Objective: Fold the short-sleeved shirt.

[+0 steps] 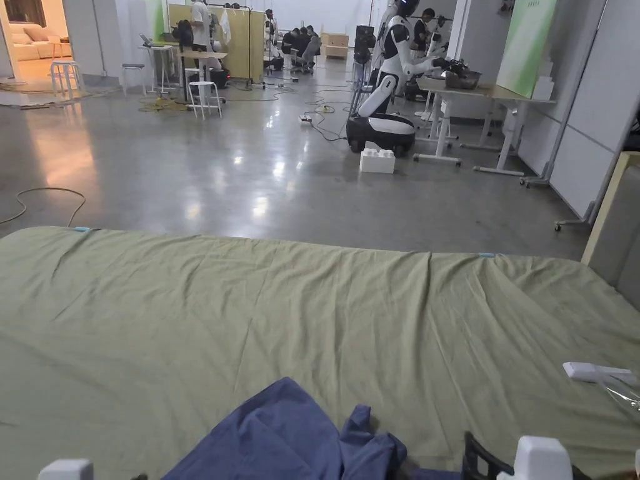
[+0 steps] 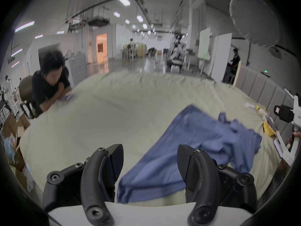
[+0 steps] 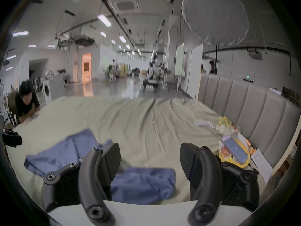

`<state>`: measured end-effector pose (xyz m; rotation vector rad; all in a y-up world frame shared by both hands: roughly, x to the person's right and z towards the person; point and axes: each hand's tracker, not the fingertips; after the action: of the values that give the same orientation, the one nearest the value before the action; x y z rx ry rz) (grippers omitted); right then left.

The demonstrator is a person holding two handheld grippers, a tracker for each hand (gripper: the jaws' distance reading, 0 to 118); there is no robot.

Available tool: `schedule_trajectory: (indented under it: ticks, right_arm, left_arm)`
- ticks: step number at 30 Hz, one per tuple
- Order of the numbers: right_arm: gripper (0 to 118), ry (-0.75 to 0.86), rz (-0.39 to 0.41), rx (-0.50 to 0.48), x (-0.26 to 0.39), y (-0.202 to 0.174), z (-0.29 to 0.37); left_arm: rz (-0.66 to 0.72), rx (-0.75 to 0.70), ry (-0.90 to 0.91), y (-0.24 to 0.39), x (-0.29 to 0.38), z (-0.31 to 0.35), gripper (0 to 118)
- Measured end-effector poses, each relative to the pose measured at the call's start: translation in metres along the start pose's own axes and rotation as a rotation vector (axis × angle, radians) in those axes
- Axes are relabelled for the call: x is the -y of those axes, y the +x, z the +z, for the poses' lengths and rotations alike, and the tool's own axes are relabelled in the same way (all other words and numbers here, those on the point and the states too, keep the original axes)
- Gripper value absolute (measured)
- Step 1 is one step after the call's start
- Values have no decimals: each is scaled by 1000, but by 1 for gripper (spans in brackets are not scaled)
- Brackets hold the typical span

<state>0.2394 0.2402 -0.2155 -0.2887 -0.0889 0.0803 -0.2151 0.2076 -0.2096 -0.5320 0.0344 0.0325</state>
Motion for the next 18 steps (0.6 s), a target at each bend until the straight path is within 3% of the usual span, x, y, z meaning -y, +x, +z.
schedule_trajectory:
  ticks: [3, 5, 7, 8, 9, 10, 12, 18]
  right_arm:
    - [75, 109, -29, -20, -23, -20, 15]
    - [57, 166, -40, -23, -33, -32, 26]
    - [52, 244, -39, -29, -42, -43, 36]
    - [42, 251, -45, -22, -43, -48, 40]
    - [19, 284, -29, -22, -46, -53, 44]
    - [11, 291, -30, -33, -46, -57, 47]
    - [8, 291, -18, -47, -46, -65, 48]
    - [3, 280, 20, -32, -40, -73, 45]
  left_arm:
    - [-53, 1, 134, 25, -25, 14, 66]
    - [-72, 25, 185, 39, -38, 21, 55]
    - [-78, 63, 236, 54, -48, 30, 47]
    - [-83, 77, 256, 60, -51, 33, 39]
    - [-91, 79, 274, 67, -52, 37, 18]
    - [-95, 74, 290, 72, -52, 41, 11]
    - [-77, 100, 333, 80, -52, 47, 4]
    - [-57, 53, 340, 89, -48, 41, 1]
